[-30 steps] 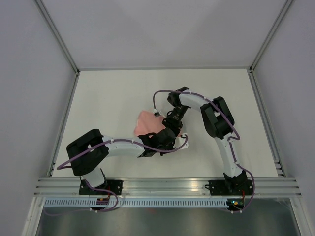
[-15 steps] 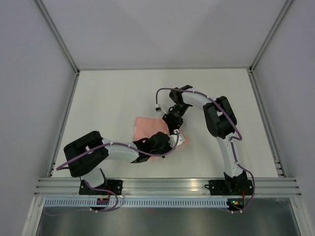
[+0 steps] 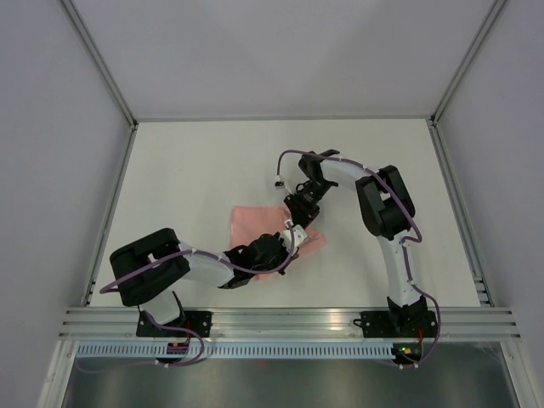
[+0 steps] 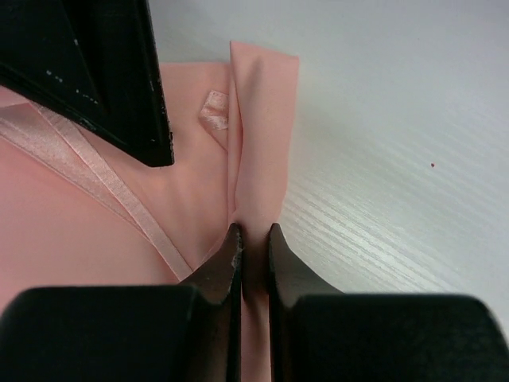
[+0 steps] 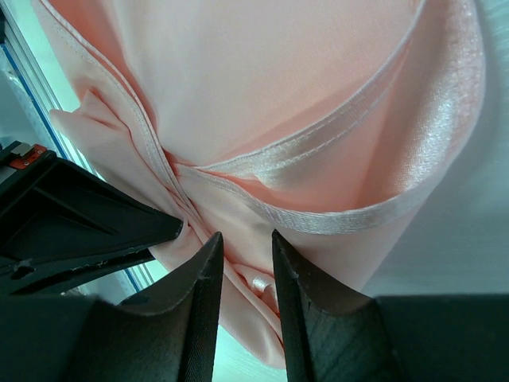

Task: Fold the napkin, place the utensils inside, and roll it up
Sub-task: Roll the napkin at the center of the board.

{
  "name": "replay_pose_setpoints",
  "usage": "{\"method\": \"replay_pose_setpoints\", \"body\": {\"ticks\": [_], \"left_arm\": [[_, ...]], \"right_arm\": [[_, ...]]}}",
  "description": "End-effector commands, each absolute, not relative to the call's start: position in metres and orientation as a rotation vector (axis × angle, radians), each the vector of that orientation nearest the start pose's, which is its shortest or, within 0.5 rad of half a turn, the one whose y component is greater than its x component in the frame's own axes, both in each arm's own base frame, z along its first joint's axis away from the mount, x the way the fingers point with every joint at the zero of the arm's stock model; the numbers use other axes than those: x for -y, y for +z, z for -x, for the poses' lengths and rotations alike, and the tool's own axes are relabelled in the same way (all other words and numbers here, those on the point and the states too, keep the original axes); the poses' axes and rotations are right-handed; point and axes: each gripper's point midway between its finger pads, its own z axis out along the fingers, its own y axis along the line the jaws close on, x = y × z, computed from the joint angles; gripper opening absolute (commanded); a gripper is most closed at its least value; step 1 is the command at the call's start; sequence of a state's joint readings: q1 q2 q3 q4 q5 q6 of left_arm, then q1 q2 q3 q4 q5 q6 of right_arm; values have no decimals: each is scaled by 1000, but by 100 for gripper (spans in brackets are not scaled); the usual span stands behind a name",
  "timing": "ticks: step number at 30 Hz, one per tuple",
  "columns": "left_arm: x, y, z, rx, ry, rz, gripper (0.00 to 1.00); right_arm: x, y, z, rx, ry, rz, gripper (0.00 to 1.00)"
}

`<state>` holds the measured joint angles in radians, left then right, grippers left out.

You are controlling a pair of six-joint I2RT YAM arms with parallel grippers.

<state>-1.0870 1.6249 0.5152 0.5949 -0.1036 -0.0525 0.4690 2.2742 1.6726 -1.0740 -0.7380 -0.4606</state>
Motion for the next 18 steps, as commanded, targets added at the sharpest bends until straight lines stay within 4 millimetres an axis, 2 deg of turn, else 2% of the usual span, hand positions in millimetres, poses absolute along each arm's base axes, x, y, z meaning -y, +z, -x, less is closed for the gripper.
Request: {"method": "replay_pose_setpoints", "body": {"ticks": [1,13,18], "left_arm": [[298,-32,-154,-2166,-589,-995,2],[282,-54,-141,-2256,-614,-885,2],[279,-59,-137,-2263,-638,-877,2]], "right_arm": [[-225,-40,-333,-2699,725,1325,39],[-220,-36,-338,-2699,689,1238,38],[-225,-13,-344,-2574,705,1256,38]]}}
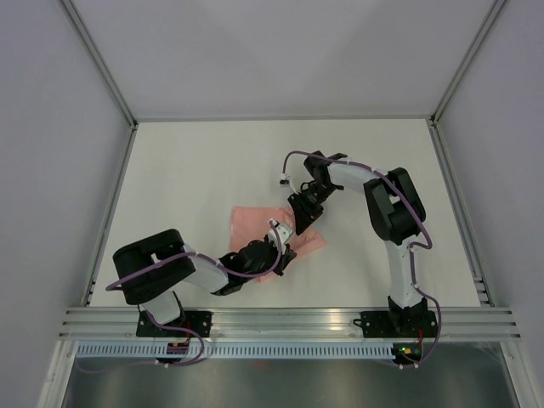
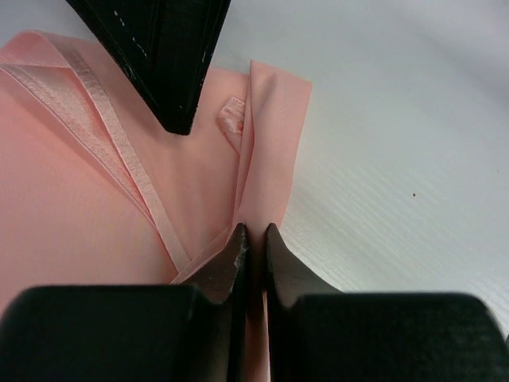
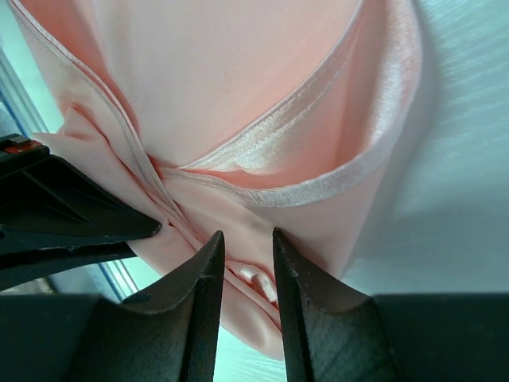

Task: Fold the napkin, place the utensils inside, and roll it up
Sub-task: Roll the napkin at the center of the board.

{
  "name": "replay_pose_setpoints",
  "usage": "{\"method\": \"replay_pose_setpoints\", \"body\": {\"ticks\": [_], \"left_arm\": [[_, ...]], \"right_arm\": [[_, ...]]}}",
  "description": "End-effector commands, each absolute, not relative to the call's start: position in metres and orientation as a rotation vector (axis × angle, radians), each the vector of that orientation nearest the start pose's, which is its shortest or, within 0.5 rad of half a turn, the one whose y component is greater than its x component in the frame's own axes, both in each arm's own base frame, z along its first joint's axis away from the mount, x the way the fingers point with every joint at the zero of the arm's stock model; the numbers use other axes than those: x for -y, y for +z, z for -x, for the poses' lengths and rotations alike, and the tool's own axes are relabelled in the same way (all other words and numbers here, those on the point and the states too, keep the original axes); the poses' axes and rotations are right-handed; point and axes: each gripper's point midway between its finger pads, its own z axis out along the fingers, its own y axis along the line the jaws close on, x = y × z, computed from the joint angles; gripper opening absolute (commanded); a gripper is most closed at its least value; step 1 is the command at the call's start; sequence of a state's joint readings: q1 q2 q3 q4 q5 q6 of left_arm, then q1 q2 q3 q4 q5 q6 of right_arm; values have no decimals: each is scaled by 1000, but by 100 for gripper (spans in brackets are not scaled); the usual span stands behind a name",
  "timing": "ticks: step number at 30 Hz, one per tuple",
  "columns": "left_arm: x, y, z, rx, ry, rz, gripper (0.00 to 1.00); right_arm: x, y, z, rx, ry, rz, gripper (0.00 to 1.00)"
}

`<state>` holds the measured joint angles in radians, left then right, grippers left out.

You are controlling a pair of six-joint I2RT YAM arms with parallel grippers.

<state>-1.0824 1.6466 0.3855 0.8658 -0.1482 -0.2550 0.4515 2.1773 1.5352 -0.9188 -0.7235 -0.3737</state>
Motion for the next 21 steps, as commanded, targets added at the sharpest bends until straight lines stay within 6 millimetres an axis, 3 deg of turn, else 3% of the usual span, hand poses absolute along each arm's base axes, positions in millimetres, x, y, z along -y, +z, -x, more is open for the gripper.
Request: {"method": "replay_pose_setpoints", "body": {"ticks": [1,6,7,9,10,13,15,16,18,19,20,21], "left_arm": [[278,-61,-135,-2268,-640,-880,2],[276,-66,-131,-2277,-652,-894,2],[276,-67,-131,-2276,-651,-897,2],[275,-68,-130,-2276,-652,-898,2],[275,-69,-129,-2277,-655,-903,2],[275,-72,-128,-2281,-658,-910,2],[275,-72,-129,-2278,-659,-910,2],[275,-73,-128,-2280,-663,-914,2],[275,-73,-128,-2279,-661,-914,2],[275,-74,-127,-2278,-661,-917,2],[274,-74,-127,-2279,-660,-918,2],[274,-74,-127,-2280,-662,-919,2]], "right_arm": [[-229,-8,-344,-2550,733,1258,38],[-239,27,-349,-2383,784,1288,40],[-242,43,-351,-2326,798,1288,40],[-236,51,-350,-2264,792,1305,42],[-236,68,-353,-2187,780,1316,43],[-225,74,-344,-2066,760,1383,48],[-218,81,-329,-1991,736,1420,50],[-216,95,-325,-1892,695,1471,50],[-210,85,-302,-1833,707,1522,52],[-208,99,-297,-1751,668,1544,54],[-206,100,-290,-1721,655,1558,57],[-201,90,-279,-1714,655,1572,59]]}}
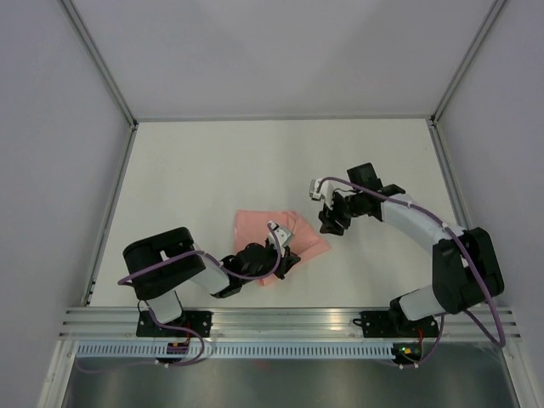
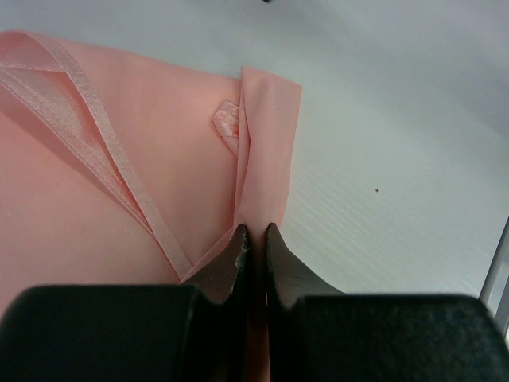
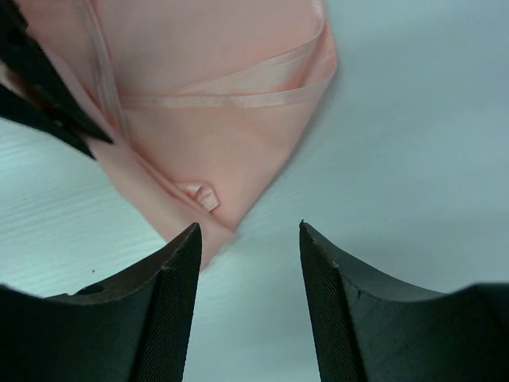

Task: Fold the napkin, place the utensils inside, and roll it up
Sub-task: Roll the napkin at the center of the board.

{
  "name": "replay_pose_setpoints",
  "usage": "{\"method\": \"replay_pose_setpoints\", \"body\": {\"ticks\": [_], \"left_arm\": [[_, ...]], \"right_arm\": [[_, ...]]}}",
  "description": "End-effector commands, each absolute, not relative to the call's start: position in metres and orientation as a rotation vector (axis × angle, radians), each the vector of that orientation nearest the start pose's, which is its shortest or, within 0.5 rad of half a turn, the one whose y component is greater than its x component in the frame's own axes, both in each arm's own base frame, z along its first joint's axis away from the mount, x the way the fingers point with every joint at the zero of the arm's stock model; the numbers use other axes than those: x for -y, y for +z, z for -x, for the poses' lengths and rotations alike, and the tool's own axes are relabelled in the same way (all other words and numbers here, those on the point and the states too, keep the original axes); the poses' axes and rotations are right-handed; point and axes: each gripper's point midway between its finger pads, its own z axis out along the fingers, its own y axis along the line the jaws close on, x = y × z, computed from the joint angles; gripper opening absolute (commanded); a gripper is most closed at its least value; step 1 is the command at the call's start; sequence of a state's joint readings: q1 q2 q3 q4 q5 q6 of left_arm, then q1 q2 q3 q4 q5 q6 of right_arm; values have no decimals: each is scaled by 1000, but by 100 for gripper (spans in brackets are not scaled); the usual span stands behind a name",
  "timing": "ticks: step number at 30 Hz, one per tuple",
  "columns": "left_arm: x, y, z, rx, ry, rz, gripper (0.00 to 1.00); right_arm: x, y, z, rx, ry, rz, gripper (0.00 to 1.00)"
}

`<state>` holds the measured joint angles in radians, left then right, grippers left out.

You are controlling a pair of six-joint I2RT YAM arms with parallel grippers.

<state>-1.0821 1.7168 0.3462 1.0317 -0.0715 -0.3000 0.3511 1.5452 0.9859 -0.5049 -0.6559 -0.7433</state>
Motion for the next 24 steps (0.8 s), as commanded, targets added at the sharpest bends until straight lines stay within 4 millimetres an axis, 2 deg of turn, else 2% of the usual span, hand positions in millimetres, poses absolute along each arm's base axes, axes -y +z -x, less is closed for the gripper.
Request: {"method": "replay_pose_setpoints", "body": {"ticks": [1,2,4,6,7,9,10,11,16,19,24], "left_arm": [[274,-75,-126,-2281,-662,-920,2],[273,-75,-126,-2282,-666,-922,2],[274,-76,-126,-2279,-664,-922,2],[274,-76,-126,-2282,-664,-924,2],[274,-77,-126,-2284,-663,-923,2],[274,-77,-121,-2291,-688,-940,2],[274,-77,-121,-2292,-689,-939,2],[274,-77,-121,-2293,-688,-939,2],[273,-79,-121,-2298,-681,-939,2],[274,-79,-121,-2297,-682,-942,2],[274,-79,-121,-2298,-684,-942,2]], "right_arm": [[-199,99,-275,-1671,623,1579,60],[-195,91,-266,-1653,614,1611,62],[-191,93,-260,-1613,574,1635,63],[-187,82,-249,-1583,542,1679,65],[-184,84,-249,-1567,486,1682,67],[-188,73,-237,-1515,438,1729,68],[-188,77,-237,-1481,375,1734,70],[-193,68,-225,-1449,383,1771,71],[-208,63,-222,-1370,335,1825,72],[-219,64,-211,-1311,328,1858,73],[-224,53,-201,-1280,301,1917,73]]}}
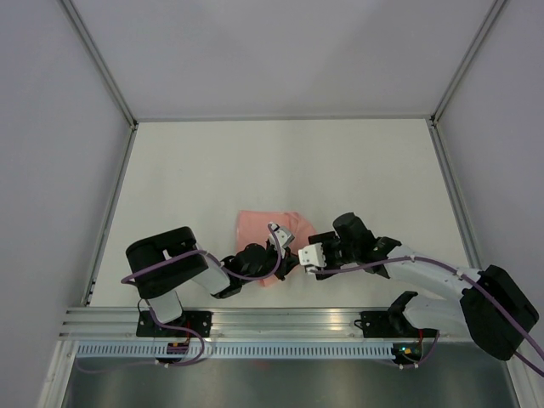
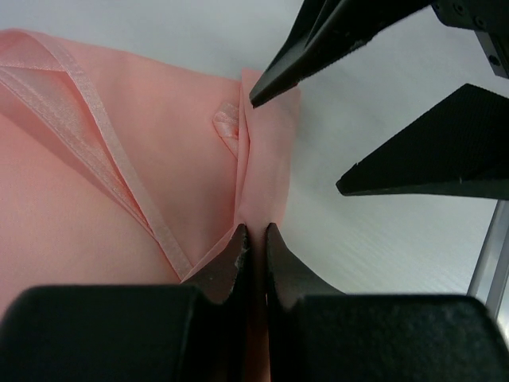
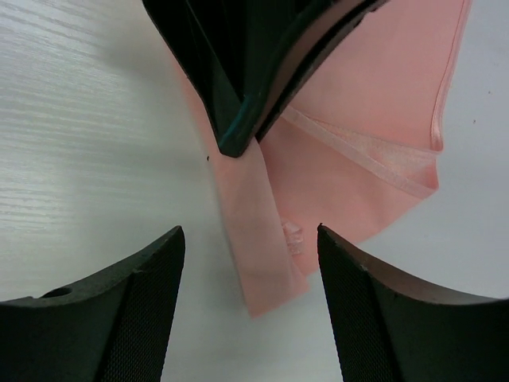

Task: Fold the napkin, place the utensils inside, and roll it up
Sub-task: Roll the napkin at the center of the board.

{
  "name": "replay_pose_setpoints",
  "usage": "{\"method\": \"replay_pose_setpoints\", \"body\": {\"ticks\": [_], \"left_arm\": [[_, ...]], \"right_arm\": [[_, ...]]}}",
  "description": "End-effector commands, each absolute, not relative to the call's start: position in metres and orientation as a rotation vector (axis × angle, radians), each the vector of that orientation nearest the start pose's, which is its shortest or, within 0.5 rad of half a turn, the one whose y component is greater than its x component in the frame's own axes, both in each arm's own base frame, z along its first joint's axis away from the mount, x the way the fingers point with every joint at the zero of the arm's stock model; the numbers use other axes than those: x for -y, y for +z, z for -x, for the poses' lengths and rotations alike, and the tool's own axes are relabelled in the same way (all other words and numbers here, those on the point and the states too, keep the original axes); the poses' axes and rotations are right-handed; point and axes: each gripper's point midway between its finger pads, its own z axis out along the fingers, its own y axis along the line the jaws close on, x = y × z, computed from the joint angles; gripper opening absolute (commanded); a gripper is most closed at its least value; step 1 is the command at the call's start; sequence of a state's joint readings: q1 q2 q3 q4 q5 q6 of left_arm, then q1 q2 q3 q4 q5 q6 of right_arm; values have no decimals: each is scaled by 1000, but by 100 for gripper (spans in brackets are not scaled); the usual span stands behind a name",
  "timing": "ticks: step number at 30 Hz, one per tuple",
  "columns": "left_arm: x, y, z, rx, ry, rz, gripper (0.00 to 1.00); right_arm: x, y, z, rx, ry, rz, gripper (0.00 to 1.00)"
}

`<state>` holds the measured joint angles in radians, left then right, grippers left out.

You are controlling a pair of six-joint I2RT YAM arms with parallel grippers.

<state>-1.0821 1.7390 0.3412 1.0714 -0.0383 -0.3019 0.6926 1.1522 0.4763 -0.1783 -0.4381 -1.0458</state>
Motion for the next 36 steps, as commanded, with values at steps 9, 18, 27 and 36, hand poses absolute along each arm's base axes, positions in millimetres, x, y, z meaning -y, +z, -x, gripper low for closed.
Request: {"method": "replay_pose_setpoints", "body": {"ticks": [9,18,27,36], "left_arm": [[276,-74,-122,-2274,-694,-952,2],[278,-69,-123,-2252,-700,-959,2],[282,-56,-128,-2194,-717,-947,2],[293,-23,-153,-2089,-668,-884,31]], "right_arm": [[-225,25,-193,-1226,254,2000,72],[-229,16,-194,-1200,236,2061,64],[-215,-8,-176,-1243,286,2237,37],[-199,-16,-165,-1364,296,2288,15]]}}
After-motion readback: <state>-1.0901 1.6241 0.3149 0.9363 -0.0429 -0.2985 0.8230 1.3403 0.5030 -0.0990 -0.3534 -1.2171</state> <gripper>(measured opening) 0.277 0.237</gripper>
